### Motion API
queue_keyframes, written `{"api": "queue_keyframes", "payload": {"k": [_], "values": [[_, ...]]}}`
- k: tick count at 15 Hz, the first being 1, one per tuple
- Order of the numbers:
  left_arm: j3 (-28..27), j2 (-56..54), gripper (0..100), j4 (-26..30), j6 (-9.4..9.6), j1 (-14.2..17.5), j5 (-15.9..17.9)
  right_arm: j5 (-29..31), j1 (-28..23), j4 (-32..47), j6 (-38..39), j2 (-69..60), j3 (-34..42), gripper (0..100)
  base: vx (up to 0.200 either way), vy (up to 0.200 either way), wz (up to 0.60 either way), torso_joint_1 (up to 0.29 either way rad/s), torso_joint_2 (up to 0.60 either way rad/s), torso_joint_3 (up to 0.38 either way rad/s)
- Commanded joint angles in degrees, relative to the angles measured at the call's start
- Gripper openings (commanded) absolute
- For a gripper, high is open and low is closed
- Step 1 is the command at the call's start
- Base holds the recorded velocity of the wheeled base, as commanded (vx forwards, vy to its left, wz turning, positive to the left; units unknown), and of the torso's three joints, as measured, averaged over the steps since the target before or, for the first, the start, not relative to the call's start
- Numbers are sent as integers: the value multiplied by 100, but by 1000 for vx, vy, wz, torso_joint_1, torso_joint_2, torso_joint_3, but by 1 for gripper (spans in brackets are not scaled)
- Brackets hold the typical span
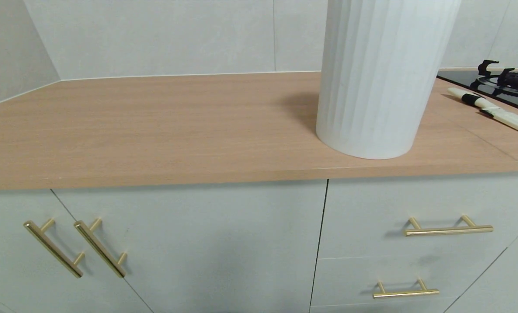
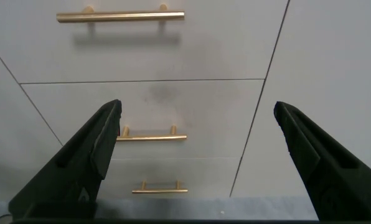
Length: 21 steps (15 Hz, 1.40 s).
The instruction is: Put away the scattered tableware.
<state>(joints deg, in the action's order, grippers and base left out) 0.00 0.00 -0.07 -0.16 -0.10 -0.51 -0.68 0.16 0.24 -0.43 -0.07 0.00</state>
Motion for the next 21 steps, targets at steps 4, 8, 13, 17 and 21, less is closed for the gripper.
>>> {"api": "queue_keyframes", "payload": {"k": [4, 8, 13, 17, 21], "values": [[0, 0, 100, -1, -2, 1, -2, -2, 2, 2, -1, 7, 0, 100, 0, -200, 0, 0, 0, 1], [0, 0, 100, -1, -2, 1, -2, -2, 2, 2, -1, 7, 0, 100, 0, -200, 0, 0, 1, 0], [0, 0, 100, -1, -2, 1, -2, -2, 2, 2, -1, 7, 0, 100, 0, -40, 0, 0, 0, 0], [0, 0, 100, -1, -2, 1, -2, -2, 2, 2, -1, 7, 0, 100, 0, 0, 0, 0, 0, 0], [0, 0, 100, -1, -2, 1, -2, -2, 2, 2, -1, 7, 0, 100, 0, 0, 0, 0, 0, 0]]}}
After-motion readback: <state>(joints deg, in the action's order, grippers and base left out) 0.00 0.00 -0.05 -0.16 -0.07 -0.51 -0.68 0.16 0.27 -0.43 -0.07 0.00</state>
